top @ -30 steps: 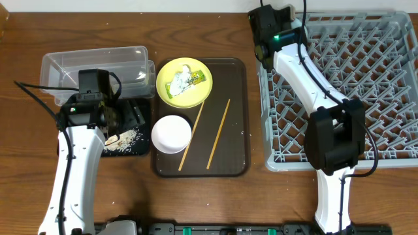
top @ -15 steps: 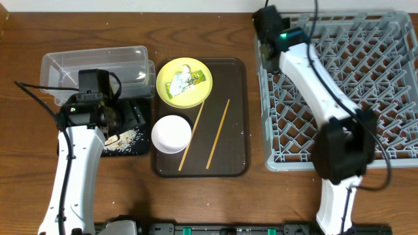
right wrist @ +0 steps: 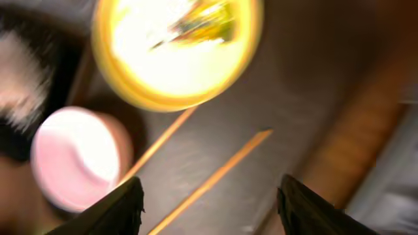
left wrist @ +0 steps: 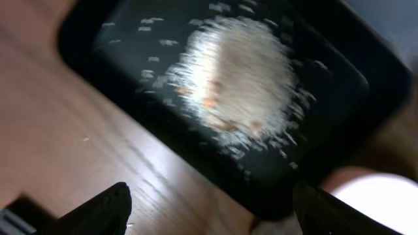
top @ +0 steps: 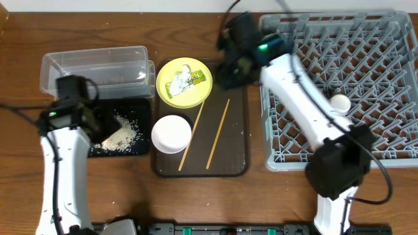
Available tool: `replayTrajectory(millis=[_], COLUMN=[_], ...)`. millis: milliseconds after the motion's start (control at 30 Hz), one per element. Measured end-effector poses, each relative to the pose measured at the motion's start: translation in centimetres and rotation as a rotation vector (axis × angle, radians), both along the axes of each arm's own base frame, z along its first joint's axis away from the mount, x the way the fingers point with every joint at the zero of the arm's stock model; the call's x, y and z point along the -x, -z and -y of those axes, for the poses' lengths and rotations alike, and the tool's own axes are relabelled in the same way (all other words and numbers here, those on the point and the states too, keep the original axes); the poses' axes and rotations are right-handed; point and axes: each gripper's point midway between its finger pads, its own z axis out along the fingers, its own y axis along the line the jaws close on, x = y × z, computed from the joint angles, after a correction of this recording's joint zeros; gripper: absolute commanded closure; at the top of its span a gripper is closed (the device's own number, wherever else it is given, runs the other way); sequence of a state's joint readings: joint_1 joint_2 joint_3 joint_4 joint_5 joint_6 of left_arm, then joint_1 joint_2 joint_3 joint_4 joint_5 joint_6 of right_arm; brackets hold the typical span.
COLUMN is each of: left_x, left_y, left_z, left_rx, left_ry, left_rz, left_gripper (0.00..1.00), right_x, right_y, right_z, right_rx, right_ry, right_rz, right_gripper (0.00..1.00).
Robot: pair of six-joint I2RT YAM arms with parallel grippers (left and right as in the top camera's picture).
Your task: Sort waste into correct bins and load items into the dishwasher rack
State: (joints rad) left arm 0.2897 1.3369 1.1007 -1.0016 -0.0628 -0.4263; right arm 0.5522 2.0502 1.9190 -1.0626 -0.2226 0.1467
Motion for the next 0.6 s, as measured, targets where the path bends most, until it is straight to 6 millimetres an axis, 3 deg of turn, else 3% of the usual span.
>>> replayTrajectory(millis=[167,367,467,567,600], left_x=[1.0,1.1,1.1,1.1,1.1], left_y=[0.0,0.0,0.0,0.0,0.0], left_z=[-2.2,-2.2,-2.2,-2.2,-2.2], left_rx=[0.005,0.014,0.014,0.015,0.015], left_ry=[-0.126,-0.141,-0.141,-0.141,-0.141], left_rz=[0.005,0.007,0.006,0.006,0.006], left_gripper=[0.18,0.18,0.18,0.18,0.18], right_x=[3.9,7.2,8.2,9.1,9.4], right_y=[2.4,7.2,9.7,11.6,12.0], right_z=[-4.8,-7.5,-8.1,-8.4,-8.5], right_rx=[0.005,0.079,0.116,0.147,0.154], right_ry=[-0.132,-0.181,-0.189,-0.197,-0.199], right_rz=[-0.067,-0.163,-0.205,-0.238,-0.246], right_gripper=[0.43,0.49,0.63,0.96,0.99])
